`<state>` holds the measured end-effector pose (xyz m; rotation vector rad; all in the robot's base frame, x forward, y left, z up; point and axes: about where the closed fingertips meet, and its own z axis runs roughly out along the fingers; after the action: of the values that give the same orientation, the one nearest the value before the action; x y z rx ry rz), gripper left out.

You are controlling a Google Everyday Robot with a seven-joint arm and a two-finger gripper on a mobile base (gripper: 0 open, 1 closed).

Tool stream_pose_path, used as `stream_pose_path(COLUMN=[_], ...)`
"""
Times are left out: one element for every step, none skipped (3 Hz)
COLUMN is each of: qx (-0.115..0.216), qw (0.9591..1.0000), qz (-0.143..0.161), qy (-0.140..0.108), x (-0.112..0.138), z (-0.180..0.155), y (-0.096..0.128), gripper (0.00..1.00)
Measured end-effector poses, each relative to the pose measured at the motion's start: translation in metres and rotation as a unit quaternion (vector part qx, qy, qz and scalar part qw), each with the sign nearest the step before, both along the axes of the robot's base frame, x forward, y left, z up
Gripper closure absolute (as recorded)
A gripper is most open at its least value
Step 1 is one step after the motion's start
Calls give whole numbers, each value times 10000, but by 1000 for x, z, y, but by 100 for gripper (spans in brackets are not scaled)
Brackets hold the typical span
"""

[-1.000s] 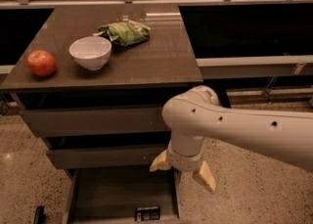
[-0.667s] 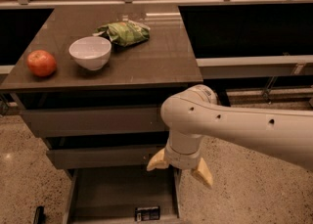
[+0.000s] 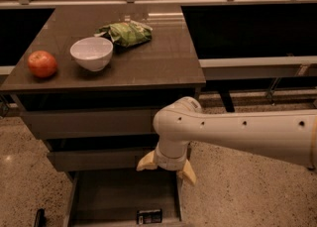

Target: Pick rxbar blueberry from bottom drawer and place on counter

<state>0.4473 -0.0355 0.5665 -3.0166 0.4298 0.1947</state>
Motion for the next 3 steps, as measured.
stream_pose_path(qx=[477,504,461], qw=[9977,9975,9973], qz=[204,191,519], qy=[-436,-458,-239], x=[25,26,36], z=[-56,-53,-74], y=[45,45,53], gripper=[0,0,0])
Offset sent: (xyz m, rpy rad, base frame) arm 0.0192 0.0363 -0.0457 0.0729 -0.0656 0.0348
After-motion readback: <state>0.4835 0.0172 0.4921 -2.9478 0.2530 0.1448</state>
